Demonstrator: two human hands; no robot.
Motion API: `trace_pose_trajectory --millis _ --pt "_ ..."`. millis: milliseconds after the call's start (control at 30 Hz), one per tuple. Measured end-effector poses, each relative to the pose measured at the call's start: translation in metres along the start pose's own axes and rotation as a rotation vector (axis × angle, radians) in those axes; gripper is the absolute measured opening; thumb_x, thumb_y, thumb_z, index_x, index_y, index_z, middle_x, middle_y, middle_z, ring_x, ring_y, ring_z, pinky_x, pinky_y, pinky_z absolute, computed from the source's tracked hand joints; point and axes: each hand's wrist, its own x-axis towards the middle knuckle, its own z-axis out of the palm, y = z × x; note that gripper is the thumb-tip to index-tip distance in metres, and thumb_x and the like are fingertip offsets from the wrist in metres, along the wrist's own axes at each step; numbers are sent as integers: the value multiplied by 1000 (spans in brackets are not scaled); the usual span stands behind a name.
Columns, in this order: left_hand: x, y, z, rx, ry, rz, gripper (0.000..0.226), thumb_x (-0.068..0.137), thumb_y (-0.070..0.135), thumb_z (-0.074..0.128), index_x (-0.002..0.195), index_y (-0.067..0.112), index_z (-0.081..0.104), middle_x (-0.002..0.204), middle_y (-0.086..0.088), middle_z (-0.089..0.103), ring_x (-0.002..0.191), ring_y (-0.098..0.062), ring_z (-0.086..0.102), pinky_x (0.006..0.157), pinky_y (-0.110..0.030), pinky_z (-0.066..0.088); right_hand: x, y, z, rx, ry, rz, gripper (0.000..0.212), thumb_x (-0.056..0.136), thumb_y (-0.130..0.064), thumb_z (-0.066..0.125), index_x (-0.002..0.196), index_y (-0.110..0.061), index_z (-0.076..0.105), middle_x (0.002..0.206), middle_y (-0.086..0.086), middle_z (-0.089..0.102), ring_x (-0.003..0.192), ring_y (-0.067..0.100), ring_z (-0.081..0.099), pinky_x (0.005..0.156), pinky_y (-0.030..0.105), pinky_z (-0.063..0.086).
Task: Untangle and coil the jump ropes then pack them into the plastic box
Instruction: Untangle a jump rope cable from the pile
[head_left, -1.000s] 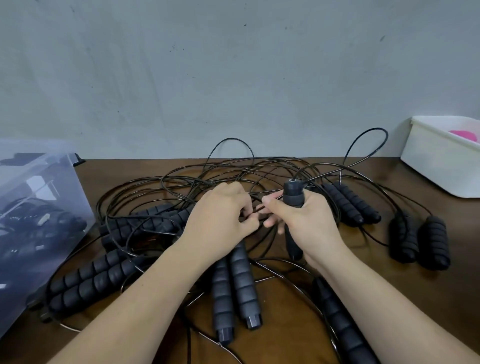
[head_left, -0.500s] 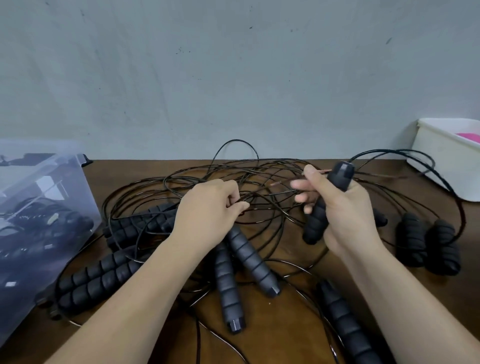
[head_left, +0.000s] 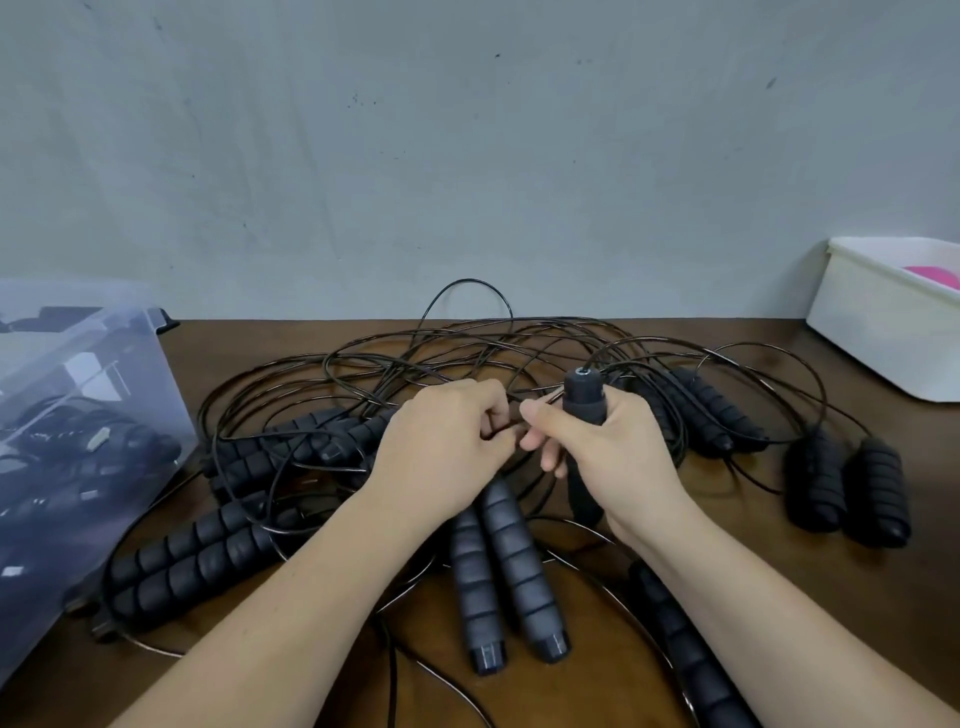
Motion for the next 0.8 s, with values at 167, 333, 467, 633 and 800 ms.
trace_pose_trajectory --millis 167,333,467,633,800 --pt "6 -10 -8 68 5 -90 24 85 47 75 79 31 58 81 17 64 81 -5 58 69 -31 48 9 -27 -24 227 242 -65 16 95 -10 77 84 -2 70 71 11 73 53 15 57 52 26 46" --pt "9 -17 -14 82 15 -108 26 87 58 75 83 34 65 80 16 66 84 -9 62 74 -32 53 14 -34 -43 321 268 -21 23 98 -21 75 78 -10 76 77 12 71 57 17 54 58 31 41" --pt "6 -12 -11 69 23 -81 28 91 60 71 87 33 70 75 16 69 81 -7 63 74 -31 53 11 -21 -21 263 176 16 23 97 -23 77 106 -3 71 91 16 78 60 18 61 53 27 46" --pt "1 -3 -4 46 55 -9 21 88 54 76 83 34 69 73 17 65 76 -6 60 68 -31 48 6 -2 -7 123 4 80 16 95 -17 79 104 -4 75 88 17 79 58 20 63 48 26 46" --pt "-4 1 -2 50 41 45 14 86 45 73 82 33 68 73 17 62 80 -7 59 71 -36 52 5 9 -1 20 -43 83 15 95 -16 80 90 -3 73 78 13 75 58 22 59 49 30 46"
